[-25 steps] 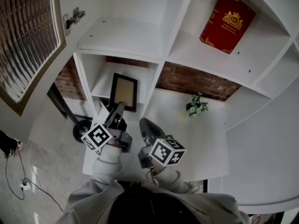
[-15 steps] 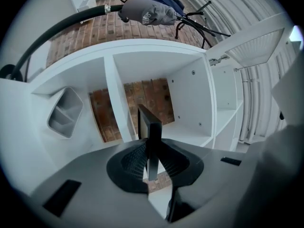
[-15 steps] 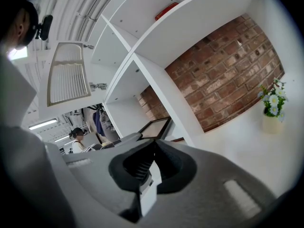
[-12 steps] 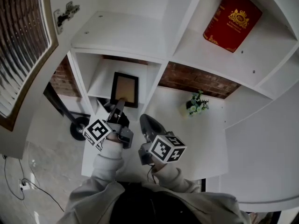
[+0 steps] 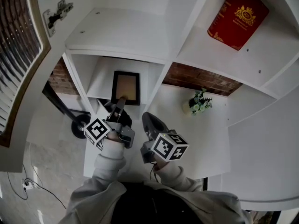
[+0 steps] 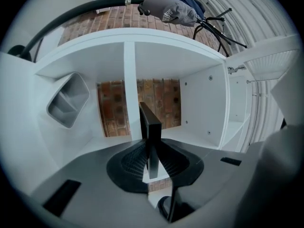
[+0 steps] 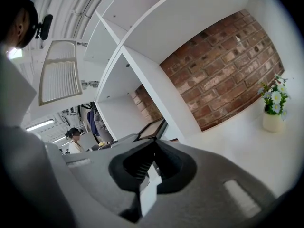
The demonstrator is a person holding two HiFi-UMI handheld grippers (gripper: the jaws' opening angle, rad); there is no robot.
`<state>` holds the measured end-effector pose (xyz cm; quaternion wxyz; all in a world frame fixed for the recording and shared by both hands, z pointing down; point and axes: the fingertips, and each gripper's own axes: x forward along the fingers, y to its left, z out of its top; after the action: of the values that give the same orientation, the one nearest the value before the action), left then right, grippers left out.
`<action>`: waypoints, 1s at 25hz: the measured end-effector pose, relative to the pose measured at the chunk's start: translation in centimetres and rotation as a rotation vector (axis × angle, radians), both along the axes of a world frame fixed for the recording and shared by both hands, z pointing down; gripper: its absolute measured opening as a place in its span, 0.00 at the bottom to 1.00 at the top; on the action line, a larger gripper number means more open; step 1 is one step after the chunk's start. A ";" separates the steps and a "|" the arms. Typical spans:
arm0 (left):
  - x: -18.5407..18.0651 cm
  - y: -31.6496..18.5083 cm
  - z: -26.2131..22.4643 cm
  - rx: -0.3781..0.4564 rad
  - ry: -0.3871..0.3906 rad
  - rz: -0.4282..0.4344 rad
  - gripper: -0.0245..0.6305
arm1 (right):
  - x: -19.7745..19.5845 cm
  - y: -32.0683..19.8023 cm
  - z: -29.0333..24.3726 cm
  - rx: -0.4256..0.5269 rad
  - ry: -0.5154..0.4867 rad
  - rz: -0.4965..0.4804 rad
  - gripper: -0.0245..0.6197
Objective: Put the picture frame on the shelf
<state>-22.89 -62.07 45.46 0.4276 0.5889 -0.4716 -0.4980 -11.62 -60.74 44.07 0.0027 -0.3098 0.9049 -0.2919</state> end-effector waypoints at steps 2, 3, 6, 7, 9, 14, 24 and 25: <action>0.0 0.0 0.3 -0.009 0.022 0.000 0.15 | -0.1 -0.2 0.1 -0.002 -0.004 0.001 0.04; 0.0 0.0 0.3 -0.009 0.026 0.000 0.15 | -0.2 -0.2 0.1 -0.003 -0.005 0.000 0.04; 0.0 -0.1 0.4 -0.014 0.029 -0.004 0.15 | -0.4 -0.4 0.3 -0.006 -0.008 -0.002 0.04; 0.0 -0.1 0.4 -0.016 0.031 -0.006 0.15 | -0.4 -0.4 0.3 -0.007 -0.008 -0.004 0.04; 0.0 -0.1 0.4 -0.017 0.031 -0.009 0.15 | -0.5 -0.4 0.3 -0.006 -0.009 -0.006 0.04; 0.1 -0.1 0.0 -0.006 0.013 -0.014 0.15 | -0.4 -0.5 0.4 -0.010 -0.008 -0.002 0.04; 0.1 0.1 -0.9 0.038 0.038 -0.007 0.24 | -0.3 0.1 0.3 -0.009 -0.003 -0.002 0.04; 0.1 0.2 -1.2 0.048 0.040 -0.002 0.28 | -0.3 0.1 0.2 -0.008 -0.004 -0.002 0.04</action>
<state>-22.75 -61.92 44.26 0.4222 0.5883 -0.4513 -0.5214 -11.90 -60.61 44.30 0.0030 -0.3083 0.9040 -0.2962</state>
